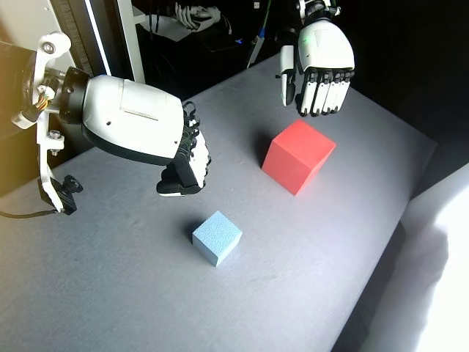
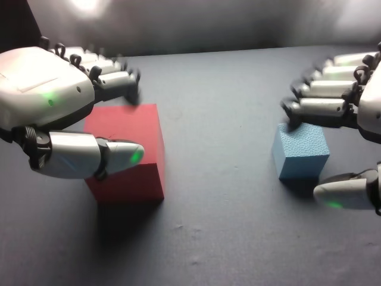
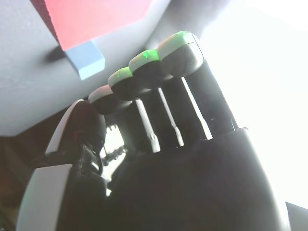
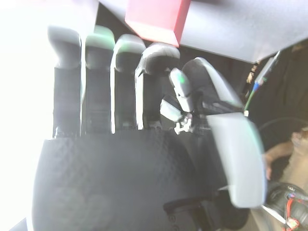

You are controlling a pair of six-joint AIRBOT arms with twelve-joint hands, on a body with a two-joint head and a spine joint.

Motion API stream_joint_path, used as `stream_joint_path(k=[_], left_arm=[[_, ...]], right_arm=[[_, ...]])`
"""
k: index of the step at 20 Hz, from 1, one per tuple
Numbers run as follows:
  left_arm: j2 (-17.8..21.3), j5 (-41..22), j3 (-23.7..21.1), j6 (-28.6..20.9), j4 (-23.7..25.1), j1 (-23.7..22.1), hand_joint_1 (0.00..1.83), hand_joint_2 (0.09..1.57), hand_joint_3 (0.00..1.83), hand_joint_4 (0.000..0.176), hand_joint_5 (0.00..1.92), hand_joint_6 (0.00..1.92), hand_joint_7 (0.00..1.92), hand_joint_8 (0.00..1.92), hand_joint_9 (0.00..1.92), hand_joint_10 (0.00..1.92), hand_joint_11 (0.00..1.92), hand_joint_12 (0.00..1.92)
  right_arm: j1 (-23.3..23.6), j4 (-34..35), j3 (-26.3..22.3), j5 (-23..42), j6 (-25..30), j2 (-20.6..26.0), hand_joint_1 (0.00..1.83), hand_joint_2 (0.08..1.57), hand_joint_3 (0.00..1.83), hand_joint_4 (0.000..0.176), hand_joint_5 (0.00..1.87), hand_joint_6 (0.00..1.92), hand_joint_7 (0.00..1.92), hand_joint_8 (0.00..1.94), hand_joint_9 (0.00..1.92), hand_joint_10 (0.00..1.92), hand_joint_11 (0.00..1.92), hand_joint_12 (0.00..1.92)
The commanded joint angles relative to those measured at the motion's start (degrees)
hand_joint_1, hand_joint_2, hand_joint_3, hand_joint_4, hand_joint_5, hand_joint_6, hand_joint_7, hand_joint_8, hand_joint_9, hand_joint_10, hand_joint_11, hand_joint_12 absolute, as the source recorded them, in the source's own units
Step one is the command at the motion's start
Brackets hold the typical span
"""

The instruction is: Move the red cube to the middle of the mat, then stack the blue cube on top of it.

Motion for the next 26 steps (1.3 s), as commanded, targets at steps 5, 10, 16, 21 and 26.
stream_joint_path(k=[5,10,16,21,26], left_arm=[[0.4,-4.2,0.5,0.0,-0.5,-0.7,0.00,1.25,0.00,0.000,0.14,0.00,0.13,0.00,0.11,0.00,0.00,0.28],[0.3,-2.0,0.5,0.4,-1.7,-1.2,0.22,1.16,0.00,0.000,0.12,0.00,0.13,0.00,0.12,0.00,0.00,0.31],[0.1,-1.4,0.7,1.1,-3.6,-1.0,0.94,0.84,0.00,0.000,0.00,0.00,0.00,0.00,0.00,0.00,0.00,0.00],[-1.6,-4.0,-0.6,12.1,-20.3,1.7,1.08,0.93,0.02,0.000,0.00,0.00,0.00,0.00,0.00,0.00,0.00,0.00],[-4.7,-5.0,-0.3,17.8,-28.1,2.1,1.20,0.90,0.00,0.000,0.00,0.00,0.00,0.00,0.00,0.00,0.00,0.00]], right_arm=[[0.7,1.1,-0.2,5.4,0.2,0.6,0.00,1.18,0.01,0.000,0.03,0.01,0.03,0.01,0.02,0.01,0.02,0.01],[0.7,1.1,-0.2,5.4,0.2,0.6,0.00,1.19,0.01,0.000,0.07,0.02,0.05,0.01,0.04,0.01,0.04,0.03],[0.7,1.1,-0.2,5.4,0.2,0.6,0.00,1.20,0.01,0.000,0.08,0.01,0.06,0.01,0.04,0.01,0.03,0.03],[0.7,1.1,-0.2,5.4,0.2,0.6,0.02,1.19,0.00,0.000,0.10,0.01,0.08,0.00,0.06,0.00,0.00,0.13],[0.7,1.1,-0.2,5.4,0.2,0.6,0.06,1.20,0.00,0.000,0.09,0.00,0.06,0.00,0.04,0.00,0.00,0.09]])
